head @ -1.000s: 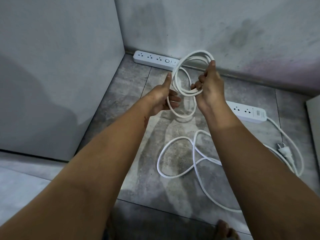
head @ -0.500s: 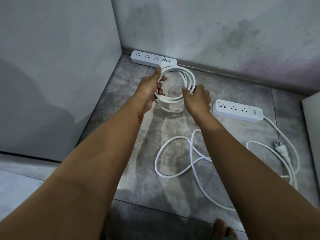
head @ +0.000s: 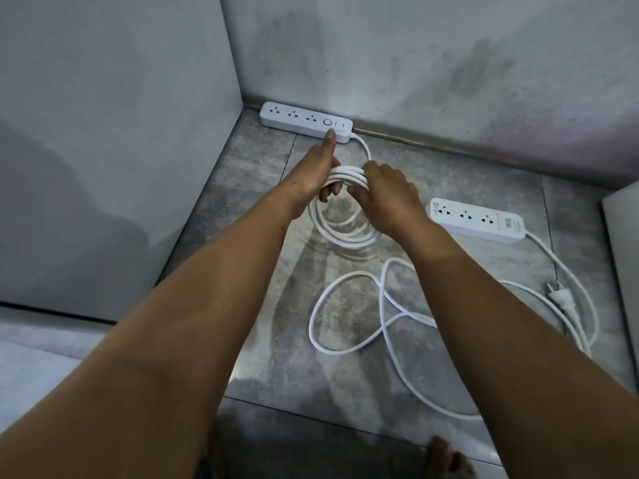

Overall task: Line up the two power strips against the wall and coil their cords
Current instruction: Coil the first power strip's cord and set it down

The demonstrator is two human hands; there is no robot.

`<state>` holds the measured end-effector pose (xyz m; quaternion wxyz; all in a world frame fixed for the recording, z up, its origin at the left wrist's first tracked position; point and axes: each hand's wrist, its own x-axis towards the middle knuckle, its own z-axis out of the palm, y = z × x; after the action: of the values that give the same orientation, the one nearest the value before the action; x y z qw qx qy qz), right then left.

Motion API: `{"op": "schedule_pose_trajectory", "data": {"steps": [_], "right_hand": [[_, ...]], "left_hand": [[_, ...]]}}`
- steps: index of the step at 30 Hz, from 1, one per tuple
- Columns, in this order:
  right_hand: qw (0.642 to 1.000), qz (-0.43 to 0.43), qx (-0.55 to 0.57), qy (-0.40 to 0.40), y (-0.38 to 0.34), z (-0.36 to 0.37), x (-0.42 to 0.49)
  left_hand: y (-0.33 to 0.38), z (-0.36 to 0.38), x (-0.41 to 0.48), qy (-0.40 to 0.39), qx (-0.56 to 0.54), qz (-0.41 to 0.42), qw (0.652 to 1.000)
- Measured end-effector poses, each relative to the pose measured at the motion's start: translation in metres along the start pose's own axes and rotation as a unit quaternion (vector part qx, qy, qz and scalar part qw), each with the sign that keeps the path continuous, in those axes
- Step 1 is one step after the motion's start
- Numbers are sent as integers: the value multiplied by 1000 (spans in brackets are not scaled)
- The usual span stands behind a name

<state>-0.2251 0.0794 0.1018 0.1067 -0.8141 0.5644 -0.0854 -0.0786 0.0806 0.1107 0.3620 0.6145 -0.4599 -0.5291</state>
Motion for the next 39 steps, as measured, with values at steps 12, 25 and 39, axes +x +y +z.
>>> {"op": "schedule_pose_trajectory", "data": {"steps": [12, 25, 39], "right_hand": [[939, 207, 270, 51, 2, 12, 20], [919, 273, 284, 9, 17, 25, 50], [904, 285, 313, 59, 38, 33, 88]], "left_hand": [[-22, -5, 16, 35, -101, -93, 990], [-13, 12, 69, 122, -147, -39, 981], [-6, 8, 102, 9, -100, -62, 993]]}}
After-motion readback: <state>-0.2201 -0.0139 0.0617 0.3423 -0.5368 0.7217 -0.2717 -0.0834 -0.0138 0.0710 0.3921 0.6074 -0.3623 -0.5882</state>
